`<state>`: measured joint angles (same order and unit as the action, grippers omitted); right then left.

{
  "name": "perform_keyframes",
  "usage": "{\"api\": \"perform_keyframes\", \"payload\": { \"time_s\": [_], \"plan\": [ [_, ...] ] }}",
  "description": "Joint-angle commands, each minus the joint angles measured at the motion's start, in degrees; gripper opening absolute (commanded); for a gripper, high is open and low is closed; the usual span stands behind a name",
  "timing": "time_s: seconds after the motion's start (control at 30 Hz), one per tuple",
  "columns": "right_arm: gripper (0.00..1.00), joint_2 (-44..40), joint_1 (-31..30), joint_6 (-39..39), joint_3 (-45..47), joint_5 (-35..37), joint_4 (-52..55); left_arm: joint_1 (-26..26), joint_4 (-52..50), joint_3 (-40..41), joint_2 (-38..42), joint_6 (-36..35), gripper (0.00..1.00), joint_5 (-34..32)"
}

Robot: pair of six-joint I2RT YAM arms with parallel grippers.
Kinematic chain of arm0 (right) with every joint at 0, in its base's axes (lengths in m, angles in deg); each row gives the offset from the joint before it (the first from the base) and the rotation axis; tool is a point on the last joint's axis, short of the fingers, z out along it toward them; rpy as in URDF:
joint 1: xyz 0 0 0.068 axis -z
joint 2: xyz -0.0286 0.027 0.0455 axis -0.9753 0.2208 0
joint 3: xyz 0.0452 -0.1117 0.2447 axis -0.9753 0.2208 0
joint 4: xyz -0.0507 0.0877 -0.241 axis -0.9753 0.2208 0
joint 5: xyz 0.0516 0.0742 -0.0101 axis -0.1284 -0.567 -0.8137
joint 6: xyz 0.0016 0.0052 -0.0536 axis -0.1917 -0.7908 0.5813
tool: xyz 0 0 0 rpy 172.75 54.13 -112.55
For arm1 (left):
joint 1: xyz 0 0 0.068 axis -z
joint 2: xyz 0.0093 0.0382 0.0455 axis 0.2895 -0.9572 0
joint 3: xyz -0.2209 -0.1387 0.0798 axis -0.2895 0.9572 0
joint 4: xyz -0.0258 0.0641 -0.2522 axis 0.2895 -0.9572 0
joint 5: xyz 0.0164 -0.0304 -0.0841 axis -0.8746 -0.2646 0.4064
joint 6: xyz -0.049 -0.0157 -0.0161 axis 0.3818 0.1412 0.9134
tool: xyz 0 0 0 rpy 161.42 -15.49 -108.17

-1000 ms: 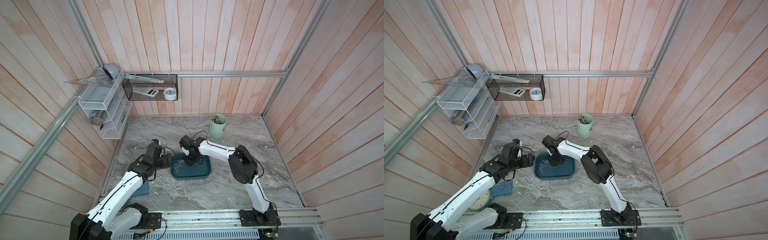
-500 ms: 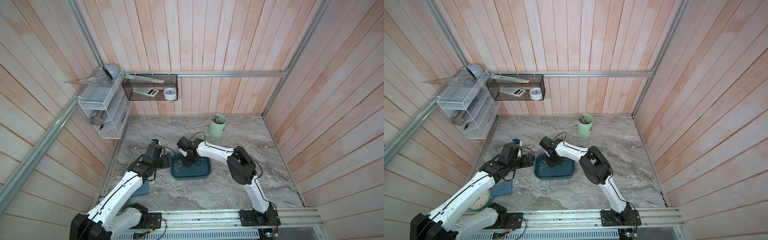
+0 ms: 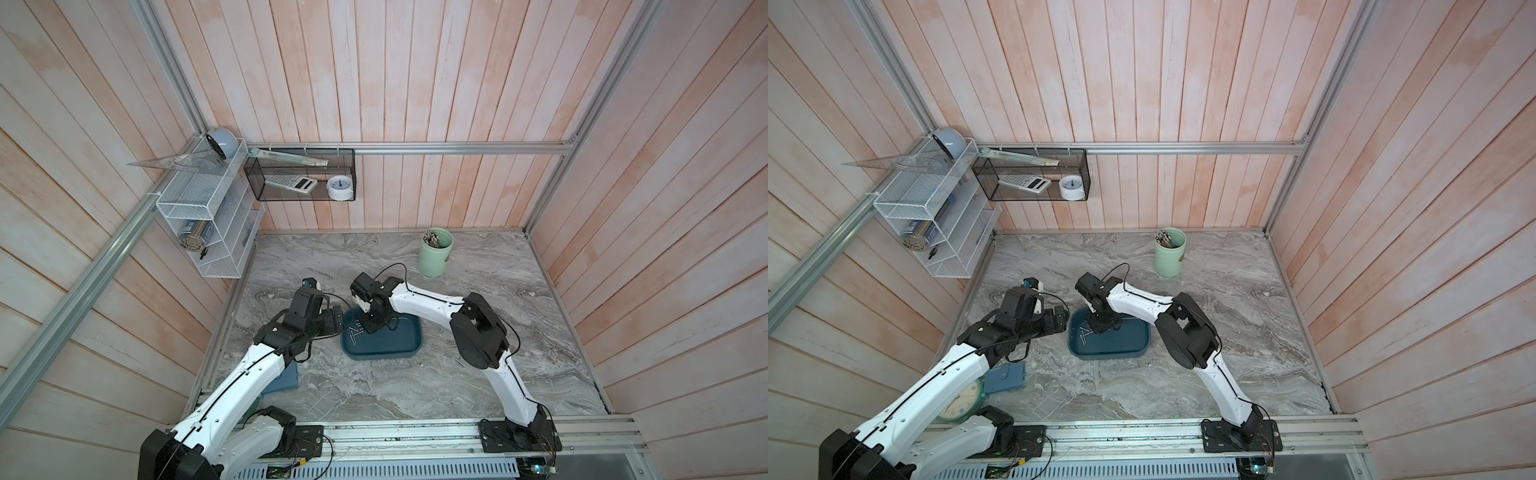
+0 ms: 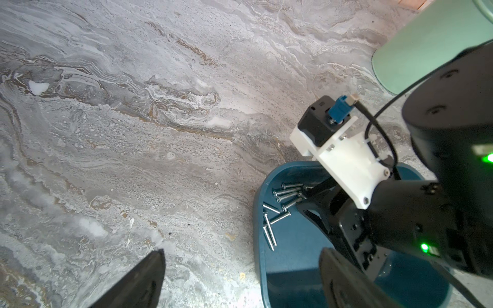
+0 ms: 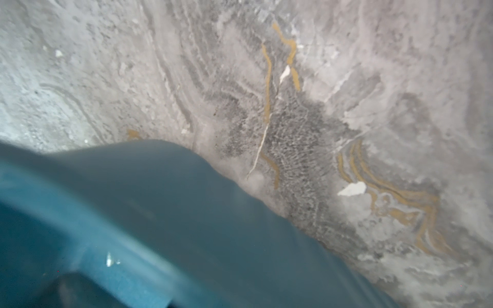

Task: Take out the screws from the storage box
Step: Pick up the screw from the storage box.

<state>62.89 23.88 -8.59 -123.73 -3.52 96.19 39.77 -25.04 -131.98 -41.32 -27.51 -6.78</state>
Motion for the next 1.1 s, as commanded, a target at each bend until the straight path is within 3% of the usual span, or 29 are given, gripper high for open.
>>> {"api": "perform_keyframes", "payload": {
  "time_s": [0.0, 0.1, 0.27, 1.07],
  "plan": [
    [0.27, 3.7, -0.8, -0.3, -0.4, 1.3, 3.1, 0.0, 0.3, -0.1, 1.0, -0.6, 0.96, -1.1],
    [0.16, 4.0, -1.0, 0.2, -0.4, 2.4, 4.3, -0.1, 0.2, -0.1, 1.0, -0.6, 0.96, -1.2],
    [0.09, 3.2, -1.4, 0.8, 0.1, 3.8, 5.6, -0.1, 0.2, -0.1, 1.1, -0.6, 0.96, -1.2],
    [0.08, -12.8, -1.3, -3.2, 3.2, 3.0, 2.5, 0.0, 0.2, -0.1, 1.0, -0.8, 0.96, -1.8]
  ]
}}
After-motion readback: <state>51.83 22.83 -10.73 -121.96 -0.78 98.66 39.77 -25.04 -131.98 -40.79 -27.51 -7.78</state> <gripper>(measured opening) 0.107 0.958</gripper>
